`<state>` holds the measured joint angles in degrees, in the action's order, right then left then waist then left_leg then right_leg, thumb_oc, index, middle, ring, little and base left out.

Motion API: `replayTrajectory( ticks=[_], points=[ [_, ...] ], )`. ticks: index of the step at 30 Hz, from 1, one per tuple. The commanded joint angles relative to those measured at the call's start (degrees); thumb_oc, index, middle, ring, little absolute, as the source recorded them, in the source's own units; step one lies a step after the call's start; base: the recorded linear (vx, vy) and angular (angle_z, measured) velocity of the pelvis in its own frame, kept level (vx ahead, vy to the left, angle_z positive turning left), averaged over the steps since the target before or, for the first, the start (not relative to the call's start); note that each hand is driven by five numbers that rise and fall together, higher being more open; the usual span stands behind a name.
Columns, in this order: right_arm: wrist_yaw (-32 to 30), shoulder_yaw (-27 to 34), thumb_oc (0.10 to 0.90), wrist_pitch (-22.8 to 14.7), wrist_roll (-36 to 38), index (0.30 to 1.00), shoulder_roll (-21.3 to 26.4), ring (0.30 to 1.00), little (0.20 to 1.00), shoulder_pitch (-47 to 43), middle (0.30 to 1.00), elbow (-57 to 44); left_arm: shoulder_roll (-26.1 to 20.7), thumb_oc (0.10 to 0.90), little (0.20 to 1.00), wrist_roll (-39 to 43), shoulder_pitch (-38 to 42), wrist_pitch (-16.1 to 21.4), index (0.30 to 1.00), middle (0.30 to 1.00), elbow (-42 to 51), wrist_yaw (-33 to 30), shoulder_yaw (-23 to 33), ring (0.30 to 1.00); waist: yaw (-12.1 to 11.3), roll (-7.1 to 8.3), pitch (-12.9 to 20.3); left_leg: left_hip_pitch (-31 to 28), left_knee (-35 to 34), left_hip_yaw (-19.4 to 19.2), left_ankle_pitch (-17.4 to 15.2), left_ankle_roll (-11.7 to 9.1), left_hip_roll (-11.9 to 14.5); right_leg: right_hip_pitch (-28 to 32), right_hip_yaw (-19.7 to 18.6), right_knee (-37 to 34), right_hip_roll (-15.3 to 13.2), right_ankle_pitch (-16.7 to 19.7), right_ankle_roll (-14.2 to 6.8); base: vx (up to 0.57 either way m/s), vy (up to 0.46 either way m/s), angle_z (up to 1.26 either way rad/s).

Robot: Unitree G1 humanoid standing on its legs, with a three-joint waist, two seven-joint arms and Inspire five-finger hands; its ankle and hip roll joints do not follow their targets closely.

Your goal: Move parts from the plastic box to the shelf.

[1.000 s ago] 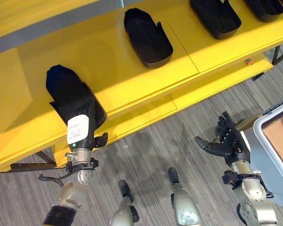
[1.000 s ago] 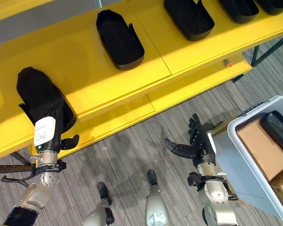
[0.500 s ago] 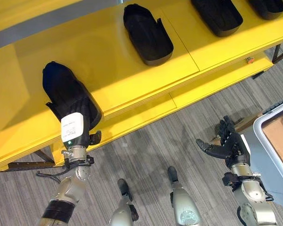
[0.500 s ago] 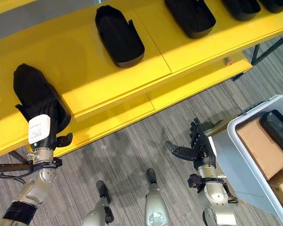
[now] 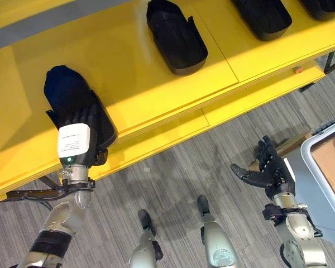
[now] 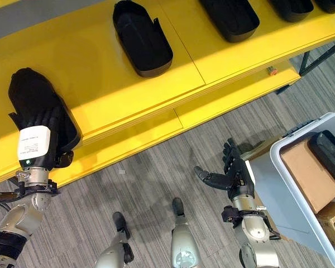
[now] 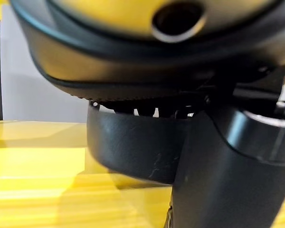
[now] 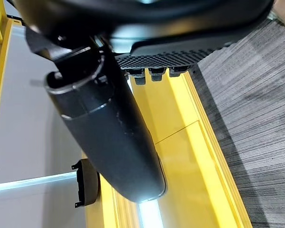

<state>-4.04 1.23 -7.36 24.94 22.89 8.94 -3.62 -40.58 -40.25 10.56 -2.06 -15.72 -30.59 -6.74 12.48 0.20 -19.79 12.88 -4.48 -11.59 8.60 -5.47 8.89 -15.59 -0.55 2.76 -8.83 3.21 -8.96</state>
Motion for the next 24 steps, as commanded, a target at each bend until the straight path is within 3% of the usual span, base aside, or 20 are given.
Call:
replayTrajectory(
  ticks=[1,13,24],
  points=[
    [0.65,4.39,0.9,-6.63,1.69,1.0,1.83,1.0,1.0,0.75,1.0,-5.9,-9.59,0.9,1.0,-3.76,7.35,0.44,1.0,1.0,2.84,-3.12,4.66,1.0,0.76,1.09,2.33,-1.75,8.52,2.23,-10.6,-1.43,4.21,-6.22,-3.17,7.45,-2.06,-5.81,-0.76,0.0,0.0,0.0],
    [2.1,5.38,0.9,-7.07,2.02,1.0,2.81,1.0,1.0,2.27,1.0,-6.03,-17.67,0.9,1.0,-7.92,12.38,1.36,1.0,1.0,0.09,0.27,-0.12,1.0,1.29,0.58,2.8,-0.74,9.94,2.6,-11.31,-1.32,3.83,-6.5,-3.45,7.33,-2.18,-5.62,-1.01,0.0,0.0,0.0],
    [2.52,5.67,0.9,-7.08,2.01,1.0,3.0,1.0,1.0,3.17,1.0,-6.51,-20.57,0.9,1.0,-7.73,14.32,1.65,1.0,1.0,-0.44,0.31,-0.32,1.0,1.49,0.51,3.16,-0.28,10.56,2.71,-11.65,-1.35,3.75,-6.57,-3.65,7.47,-2.14,-5.77,-1.04,0.0,0.0,0.0]
  ],
)
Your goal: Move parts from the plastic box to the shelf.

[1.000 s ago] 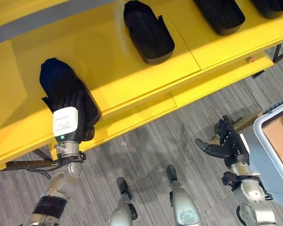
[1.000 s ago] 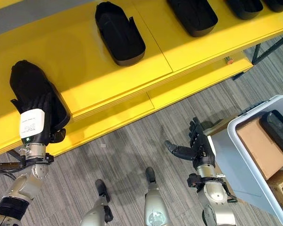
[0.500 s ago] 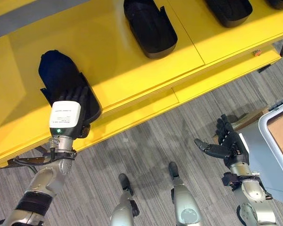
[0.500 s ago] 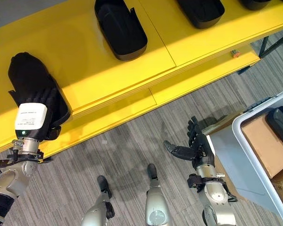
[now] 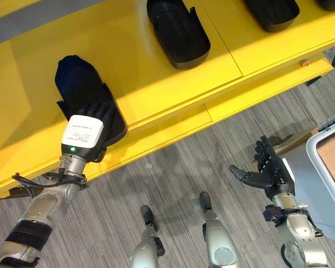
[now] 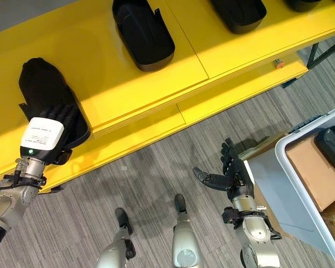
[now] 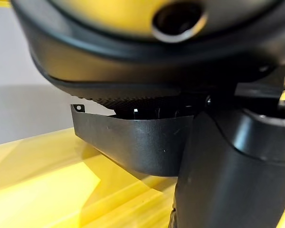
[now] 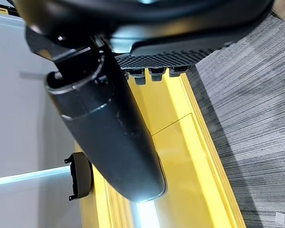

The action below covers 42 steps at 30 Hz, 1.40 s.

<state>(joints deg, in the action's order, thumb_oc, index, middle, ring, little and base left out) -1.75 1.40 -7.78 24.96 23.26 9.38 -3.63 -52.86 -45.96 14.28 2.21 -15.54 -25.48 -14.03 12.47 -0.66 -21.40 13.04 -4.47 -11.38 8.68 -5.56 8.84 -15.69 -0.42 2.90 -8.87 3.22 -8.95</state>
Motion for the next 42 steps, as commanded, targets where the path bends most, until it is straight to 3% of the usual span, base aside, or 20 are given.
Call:
replayTrajectory(
  ticks=[1,15,42],
  points=[
    [0.24,5.5,0.9,-6.66,1.99,1.0,2.61,1.0,1.0,2.73,1.0,-6.51,-8.31,0.9,1.0,-2.01,10.6,-2.61,1.0,1.0,-0.62,-4.81,6.96,1.0,1.5,1.38,4.77,-0.43,10.55,2.5,-11.74,-1.27,3.8,-6.47,-3.78,7.32,-2.11,-5.78,-1.05,0.0,0.0,0.0],
    [0.5,5.97,0.9,-6.33,1.52,1.0,2.59,1.0,1.0,3.98,1.0,-6.6,-8.17,0.9,1.0,2.13,7.71,-1.04,1.0,1.0,6.23,-6.76,14.02,1.0,1.06,1.54,5.52,-0.02,11.35,2.96,-12.24,-1.26,3.69,-5.9,-3.64,7.2,-2.16,-6.04,-0.84,0.0,0.0,0.02],
    [0.72,6.25,0.9,-5.68,0.55,1.0,2.96,1.0,1.0,4.61,1.0,-7.25,-9.95,0.9,1.0,6.65,8.38,0.54,1.0,1.0,10.02,-8.02,18.33,1.0,0.76,1.3,6.72,-0.6,11.51,3.16,-12.69,-1.23,3.69,-5.12,-3.69,7.19,-2.07,-6.25,-0.82,0.0,0.0,0.0]
  ],
)
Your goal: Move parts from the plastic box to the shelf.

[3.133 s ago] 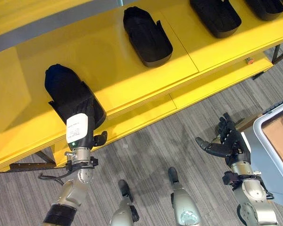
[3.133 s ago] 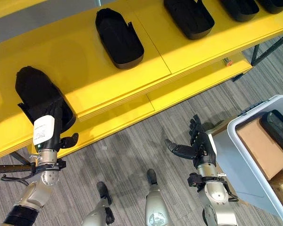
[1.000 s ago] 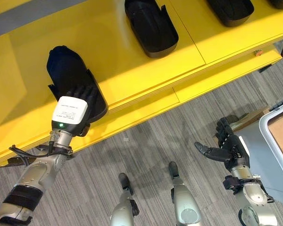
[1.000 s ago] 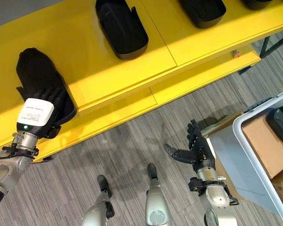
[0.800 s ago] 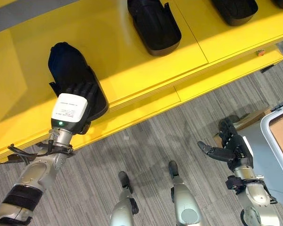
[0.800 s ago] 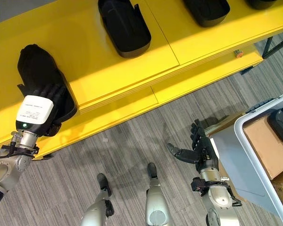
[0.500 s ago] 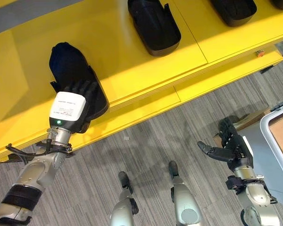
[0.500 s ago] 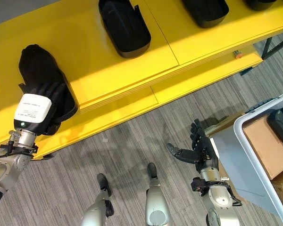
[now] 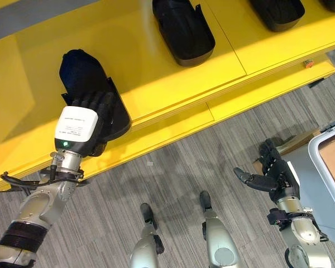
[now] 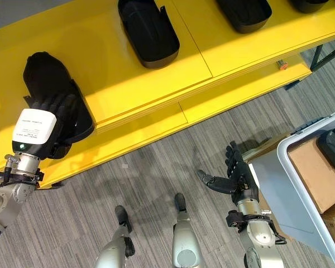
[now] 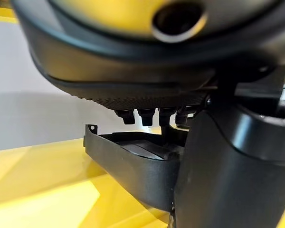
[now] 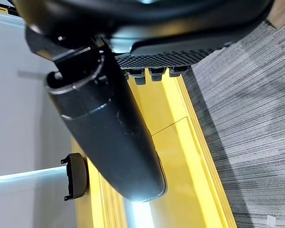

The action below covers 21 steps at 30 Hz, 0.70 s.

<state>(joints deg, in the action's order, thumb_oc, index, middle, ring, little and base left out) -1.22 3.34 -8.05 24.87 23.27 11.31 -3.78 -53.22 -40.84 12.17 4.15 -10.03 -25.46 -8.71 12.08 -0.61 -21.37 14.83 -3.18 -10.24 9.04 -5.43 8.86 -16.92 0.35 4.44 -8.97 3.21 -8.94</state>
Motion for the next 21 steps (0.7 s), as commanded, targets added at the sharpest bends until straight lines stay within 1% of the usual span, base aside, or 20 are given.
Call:
replayTrajectory(
  ticks=[1,12,21],
  points=[
    [0.25,4.22,0.9,-5.39,0.6,1.0,3.01,1.0,1.0,2.69,1.0,-7.03,-9.69,0.9,1.0,1.58,11.11,-1.37,1.0,1.0,4.49,-7.95,12.56,1.0,1.18,1.21,6.72,-2.36,10.28,2.06,-13.08,-1.32,3.63,-3.9,-4.53,5.67,-2.0,-6.24,-0.83,0.0,0.0,0.0],
    [0.32,4.4,0.9,-5.22,0.51,1.0,2.88,1.0,1.0,2.97,1.0,-6.86,-9.71,0.9,1.0,2.51,11.3,-1.18,1.0,1.0,4.41,-7.86,13.19,1.0,1.16,1.27,6.9,-2.43,10.35,2.0,-13.14,-1.3,3.68,-3.78,-4.82,5.58,-1.91,-6.27,-0.85,0.0,0.0,0.0],
    [0.45,4.28,0.9,-4.98,0.44,1.0,3.1,1.0,1.0,3.25,1.0,-7.13,-10.32,0.9,1.0,3.37,13.86,-1.82,1.0,1.0,2.65,-8.06,12.23,1.0,1.38,1.23,7.17,-2.08,10.53,2.18,-13.11,-1.32,3.68,-4.0,-4.86,5.71,-1.79,-6.37,-0.83,0.0,0.0,0.0]
  ],
)
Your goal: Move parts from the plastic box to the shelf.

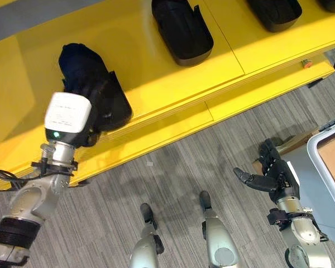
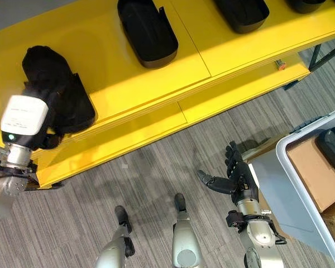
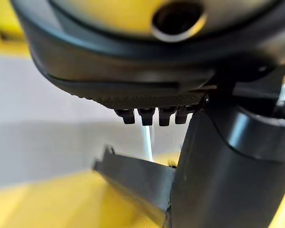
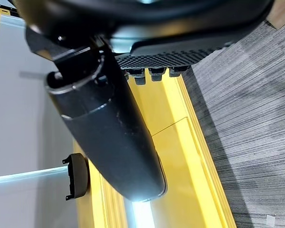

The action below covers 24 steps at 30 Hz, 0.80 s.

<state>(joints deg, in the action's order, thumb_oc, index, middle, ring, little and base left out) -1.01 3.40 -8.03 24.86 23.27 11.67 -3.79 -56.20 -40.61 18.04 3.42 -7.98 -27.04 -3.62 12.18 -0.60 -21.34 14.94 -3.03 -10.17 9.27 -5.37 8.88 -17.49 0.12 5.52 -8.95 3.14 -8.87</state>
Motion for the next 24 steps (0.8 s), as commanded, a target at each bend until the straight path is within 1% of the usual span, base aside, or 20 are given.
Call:
replayTrajectory(
  ticks=[1,2,8,13,24],
  points=[
    [0.27,4.21,0.9,-4.93,0.29,1.0,3.17,1.0,1.0,2.97,1.0,-7.06,-7.59,0.9,1.0,3.36,8.59,-1.24,1.0,1.0,0.18,-6.44,6.88,1.0,1.32,1.23,7.22,-2.19,10.39,2.07,-13.33,-1.41,3.65,-3.4,-4.64,4.62,-1.8,-6.31,-0.91,0.0,0.0,0.0],
    [0.27,4.06,0.9,-4.87,0.04,1.0,3.29,1.0,1.0,3.06,1.0,-7.01,-7.51,0.9,1.0,4.04,9.6,-1.53,1.0,1.0,-1.3,-6.58,6.31,1.0,1.44,1.19,7.3,-2.01,10.59,2.08,-13.36,-1.43,3.6,-3.47,-4.6,4.65,-1.81,-6.32,-0.9,0.0,0.0,0.0],
    [0.26,4.16,0.9,-4.58,-0.12,1.0,3.54,1.0,1.0,3.02,1.0,-6.99,-7.17,0.9,1.0,4.86,11.26,-1.92,1.0,1.0,-3.09,-6.35,4.99,1.0,1.59,1.2,7.36,-1.95,10.65,1.94,-13.34,-1.44,3.6,-3.59,-4.69,4.69,-1.72,-6.26,-0.92,0.0,0.0,0.0],
    [0.45,3.91,0.9,-4.38,0.04,1.0,3.68,1.0,1.0,3.27,1.0,-6.99,-6.91,0.9,1.0,5.33,12.87,-2.12,1.0,1.0,-4.99,-5.61,2.84,1.0,1.87,1.25,7.3,-1.43,11.03,2.0,-13.43,-1.41,3.6,-4.02,-4.73,4.95,-1.58,-6.35,-0.81,0.0,0.0,-0.01],
    [0.53,4.18,0.9,-4.2,-0.02,1.0,3.75,1.0,1.0,3.49,1.0,-7.0,-5.64,0.9,1.0,5.56,11.28,-1.69,1.0,1.0,-4.43,-4.38,2.96,1.0,1.73,1.38,7.06,-0.77,11.59,2.19,-13.52,-1.32,3.6,-4.49,-4.86,5.19,-1.42,-6.32,-0.6,0.0,0.0,0.0]
  ],
)
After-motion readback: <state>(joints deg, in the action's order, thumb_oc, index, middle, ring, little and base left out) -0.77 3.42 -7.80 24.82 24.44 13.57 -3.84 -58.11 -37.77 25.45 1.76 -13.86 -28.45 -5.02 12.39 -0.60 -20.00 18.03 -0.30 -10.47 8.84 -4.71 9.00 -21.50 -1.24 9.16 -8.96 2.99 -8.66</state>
